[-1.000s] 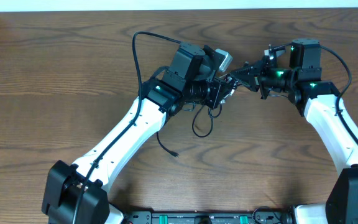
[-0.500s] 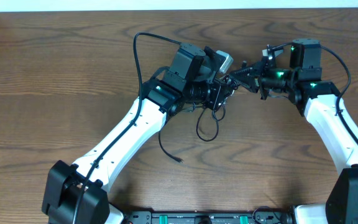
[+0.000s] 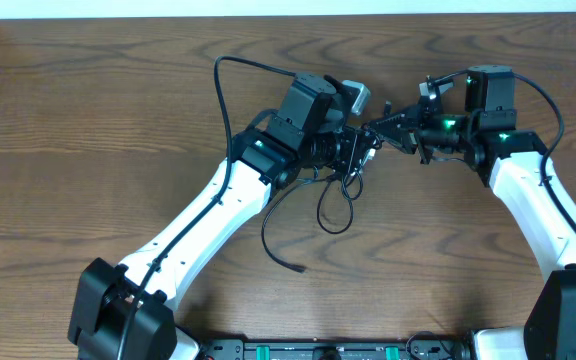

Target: Untangle cables

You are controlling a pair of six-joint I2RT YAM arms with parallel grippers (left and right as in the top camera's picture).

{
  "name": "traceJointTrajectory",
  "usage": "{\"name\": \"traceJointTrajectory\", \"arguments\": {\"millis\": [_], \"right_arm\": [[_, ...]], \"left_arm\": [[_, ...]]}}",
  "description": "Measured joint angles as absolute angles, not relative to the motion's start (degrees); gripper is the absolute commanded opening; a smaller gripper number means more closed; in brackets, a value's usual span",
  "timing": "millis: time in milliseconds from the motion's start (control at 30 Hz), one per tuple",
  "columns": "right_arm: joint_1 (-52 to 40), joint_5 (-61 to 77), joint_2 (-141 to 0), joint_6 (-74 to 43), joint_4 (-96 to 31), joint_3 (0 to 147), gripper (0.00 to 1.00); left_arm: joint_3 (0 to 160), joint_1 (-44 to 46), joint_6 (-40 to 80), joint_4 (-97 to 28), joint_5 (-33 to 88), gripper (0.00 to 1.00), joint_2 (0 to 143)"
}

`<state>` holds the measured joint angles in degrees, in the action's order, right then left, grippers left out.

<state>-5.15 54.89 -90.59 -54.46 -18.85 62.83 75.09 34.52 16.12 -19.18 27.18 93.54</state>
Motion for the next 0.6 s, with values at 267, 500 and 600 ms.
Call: {"name": "traceJointTrajectory", "arguments": {"millis": [267,500,600], "right_arm": [[-6.3,54.8,-90.6,-54.4,-18.2,62.8,0.01],[-7.9,54.4,-90.6,-54.4,-17.4,62.9,0.01],[-8.1,54.1,-90.6,-54.4,-17.3,62.9,0.01]], "left_arm": [[75.1,34.6,18.0,-19.7,25.4,0.08,93.5],[75.0,34.6,18.9,-19.8,24.2,0.08,93.5],[75.0,34.6,19.5,-19.8,23.8,0.08,93.6]]}}
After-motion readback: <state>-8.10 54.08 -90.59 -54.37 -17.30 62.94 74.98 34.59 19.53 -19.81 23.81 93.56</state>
